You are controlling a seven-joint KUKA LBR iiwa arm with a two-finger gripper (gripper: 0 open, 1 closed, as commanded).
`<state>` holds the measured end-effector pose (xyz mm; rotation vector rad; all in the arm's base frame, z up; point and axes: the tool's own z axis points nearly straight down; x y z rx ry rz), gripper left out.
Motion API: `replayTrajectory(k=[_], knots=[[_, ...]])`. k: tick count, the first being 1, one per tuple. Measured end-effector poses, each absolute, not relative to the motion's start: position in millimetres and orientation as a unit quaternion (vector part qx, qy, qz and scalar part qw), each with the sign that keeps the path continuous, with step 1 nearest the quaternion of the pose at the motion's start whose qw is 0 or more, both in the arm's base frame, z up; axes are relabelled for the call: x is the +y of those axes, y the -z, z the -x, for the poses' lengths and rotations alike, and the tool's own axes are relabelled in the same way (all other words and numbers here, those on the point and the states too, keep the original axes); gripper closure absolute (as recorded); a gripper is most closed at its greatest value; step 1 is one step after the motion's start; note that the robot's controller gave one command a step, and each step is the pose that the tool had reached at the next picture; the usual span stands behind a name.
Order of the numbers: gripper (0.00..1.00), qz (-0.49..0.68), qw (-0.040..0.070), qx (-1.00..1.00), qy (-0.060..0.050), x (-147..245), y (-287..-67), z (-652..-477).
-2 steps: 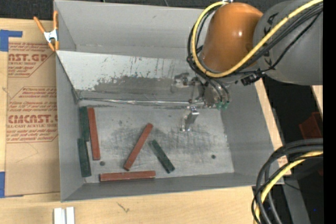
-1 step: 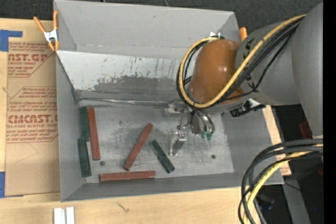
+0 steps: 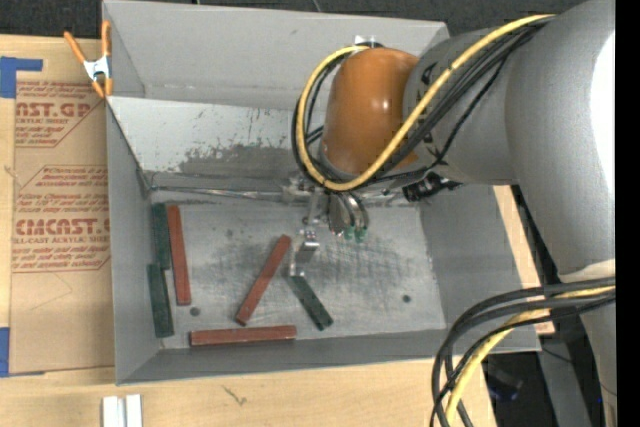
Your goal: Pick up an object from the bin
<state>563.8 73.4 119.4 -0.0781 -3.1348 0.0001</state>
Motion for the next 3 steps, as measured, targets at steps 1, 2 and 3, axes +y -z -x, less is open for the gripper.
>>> replayTrajectory(k=[1,2,3], knots=[[1.0,-0.019,0.003,-1.0,0.001,70,-73,-530.6],[1.0,-0.019,0.003,-1.0,0.001,70,-73,-530.5],[1.0,-0.016,-0.002,-1.0,0.001,80,-227,-529.8]])
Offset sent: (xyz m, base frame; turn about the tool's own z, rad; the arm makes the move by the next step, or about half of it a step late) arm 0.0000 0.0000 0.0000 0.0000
